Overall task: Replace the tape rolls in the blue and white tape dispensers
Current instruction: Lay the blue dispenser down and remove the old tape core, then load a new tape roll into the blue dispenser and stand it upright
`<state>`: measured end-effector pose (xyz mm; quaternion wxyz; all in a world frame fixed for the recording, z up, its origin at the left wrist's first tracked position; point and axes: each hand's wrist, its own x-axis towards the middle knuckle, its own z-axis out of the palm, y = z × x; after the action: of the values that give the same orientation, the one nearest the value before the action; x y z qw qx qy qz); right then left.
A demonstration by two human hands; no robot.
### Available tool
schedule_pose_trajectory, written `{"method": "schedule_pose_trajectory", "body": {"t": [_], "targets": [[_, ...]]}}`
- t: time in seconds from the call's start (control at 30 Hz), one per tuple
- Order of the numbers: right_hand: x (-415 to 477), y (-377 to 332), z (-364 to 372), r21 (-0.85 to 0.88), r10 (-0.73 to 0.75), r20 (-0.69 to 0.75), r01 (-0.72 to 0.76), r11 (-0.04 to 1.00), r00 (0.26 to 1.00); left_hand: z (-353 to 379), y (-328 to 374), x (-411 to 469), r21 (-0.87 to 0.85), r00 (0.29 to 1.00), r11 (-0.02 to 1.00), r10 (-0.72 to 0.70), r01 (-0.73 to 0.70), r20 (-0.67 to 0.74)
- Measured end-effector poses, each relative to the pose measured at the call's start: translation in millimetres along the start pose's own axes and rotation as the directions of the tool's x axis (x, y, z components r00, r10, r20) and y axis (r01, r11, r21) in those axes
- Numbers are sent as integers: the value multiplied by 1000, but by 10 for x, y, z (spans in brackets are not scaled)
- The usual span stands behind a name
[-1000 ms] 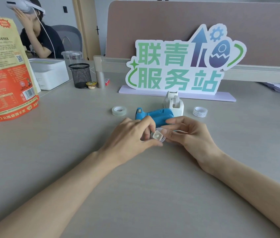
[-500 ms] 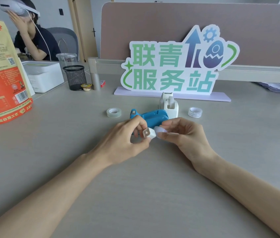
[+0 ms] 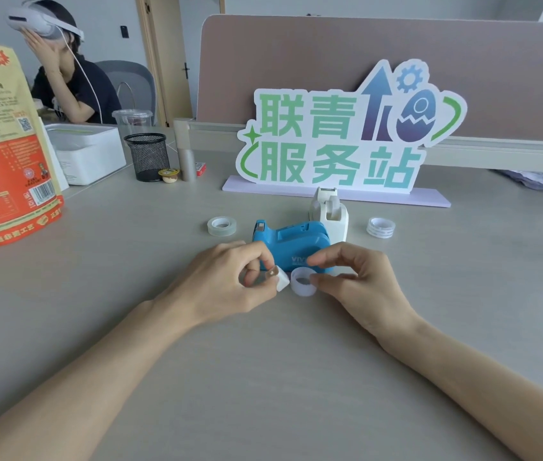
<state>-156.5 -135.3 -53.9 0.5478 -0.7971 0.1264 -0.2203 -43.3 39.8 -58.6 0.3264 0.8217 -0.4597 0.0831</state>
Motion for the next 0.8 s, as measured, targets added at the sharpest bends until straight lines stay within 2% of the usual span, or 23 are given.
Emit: {"method": "schedule_pose_trajectory", "body": {"t": [0.1, 0.23, 0.33, 0.4, 0.47, 0.5, 0.57, 0.67, 0.73, 0.8], "targets": [[-3, 14, 6, -16, -18, -2, 18, 1000, 1000, -52, 6, -15, 128, 996, 990, 68, -59, -66], [2, 22, -4, -48, -35, 8, 36, 998, 999, -67, 16, -14, 236, 984, 962, 162, -139, -81], [-4, 27, -3, -39, -31, 17, 32, 999, 999, -97, -21, 4, 286, 972, 948, 187, -140, -144], [3, 25, -2, -31, -23, 11, 23, 999, 1000, -112, -158, 44, 262, 960, 965, 99, -28, -262], [-4, 26, -2, -46, -25, 8, 25, 999, 1000, -99, -378, 98, 201, 931, 964, -92, 172, -353], [-8, 25, -1, -63, -34, 14, 35, 997, 999, -88, -467, 131, 193, 920, 939, -211, 285, -330], [-25, 18, 7, -124, -66, 40, 71, 990, 997, -53, -556, 193, 283, 890, 845, -417, 454, -183], [-72, 11, 47, -287, -187, 131, 218, 933, 974, -24, -562, 231, 394, 885, 798, -452, 456, -110], [-96, 14, 68, -406, -314, 204, 372, 835, 927, -39, -584, 227, 336, 896, 831, -421, 443, -141], [-126, 21, 88, -471, -380, 325, 497, 729, 866, -59, -568, 198, 291, 913, 866, -371, 407, -171]]}}
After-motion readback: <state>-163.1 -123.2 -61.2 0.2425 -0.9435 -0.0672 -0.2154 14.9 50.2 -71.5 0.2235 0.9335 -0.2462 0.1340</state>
